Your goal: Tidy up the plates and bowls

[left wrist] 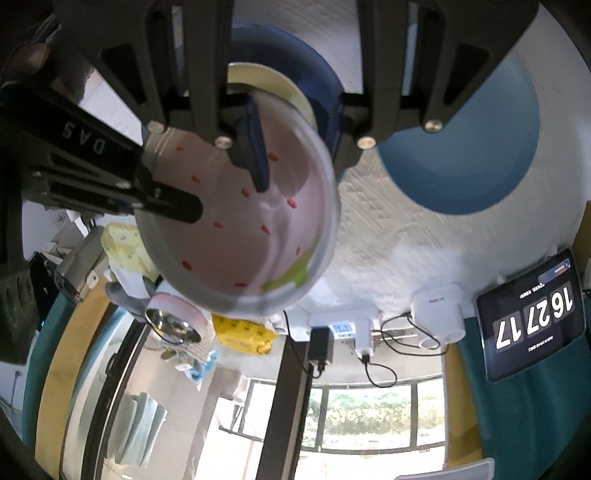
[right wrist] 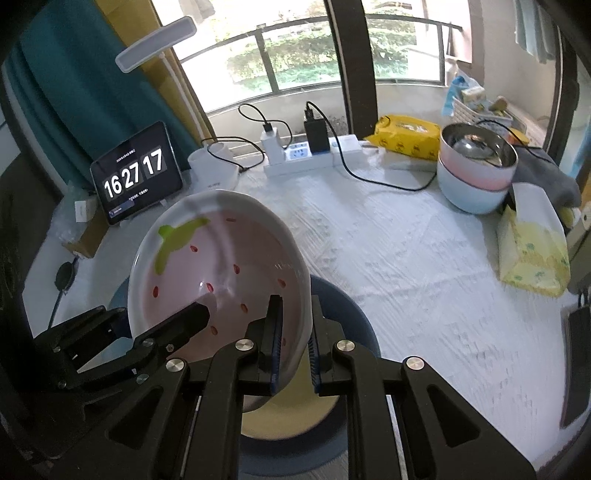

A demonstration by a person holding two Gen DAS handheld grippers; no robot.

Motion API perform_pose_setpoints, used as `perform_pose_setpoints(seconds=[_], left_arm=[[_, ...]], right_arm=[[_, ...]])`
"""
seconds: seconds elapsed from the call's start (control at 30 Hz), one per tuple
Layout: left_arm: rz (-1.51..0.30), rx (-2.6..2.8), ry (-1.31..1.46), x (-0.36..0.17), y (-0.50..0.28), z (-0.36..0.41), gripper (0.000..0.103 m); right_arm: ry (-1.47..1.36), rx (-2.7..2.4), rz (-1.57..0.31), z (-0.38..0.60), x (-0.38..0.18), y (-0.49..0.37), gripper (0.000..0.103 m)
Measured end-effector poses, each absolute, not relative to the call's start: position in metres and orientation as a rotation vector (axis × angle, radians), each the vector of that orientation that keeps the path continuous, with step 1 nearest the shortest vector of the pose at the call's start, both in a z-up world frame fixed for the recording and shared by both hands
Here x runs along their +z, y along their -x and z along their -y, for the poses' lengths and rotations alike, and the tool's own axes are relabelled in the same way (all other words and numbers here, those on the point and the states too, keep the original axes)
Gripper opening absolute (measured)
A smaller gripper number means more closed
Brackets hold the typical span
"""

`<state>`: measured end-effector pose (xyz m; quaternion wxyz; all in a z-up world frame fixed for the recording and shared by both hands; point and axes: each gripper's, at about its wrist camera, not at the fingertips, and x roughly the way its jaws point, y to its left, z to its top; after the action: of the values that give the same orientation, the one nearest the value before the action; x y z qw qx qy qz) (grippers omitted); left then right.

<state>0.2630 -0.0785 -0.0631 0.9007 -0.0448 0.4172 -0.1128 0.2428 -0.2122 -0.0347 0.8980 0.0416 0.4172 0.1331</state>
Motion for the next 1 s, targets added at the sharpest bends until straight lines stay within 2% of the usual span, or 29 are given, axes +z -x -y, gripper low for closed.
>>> perform_pose_setpoints(seconds=[1.0], left_arm=[[-0.942,-0.219,-0.006,-0.098,-0.247,0.110,0.030]], right_arm=[[-0.056,0.242,-0.901,0.227,-0.070,-0.226,0.014]])
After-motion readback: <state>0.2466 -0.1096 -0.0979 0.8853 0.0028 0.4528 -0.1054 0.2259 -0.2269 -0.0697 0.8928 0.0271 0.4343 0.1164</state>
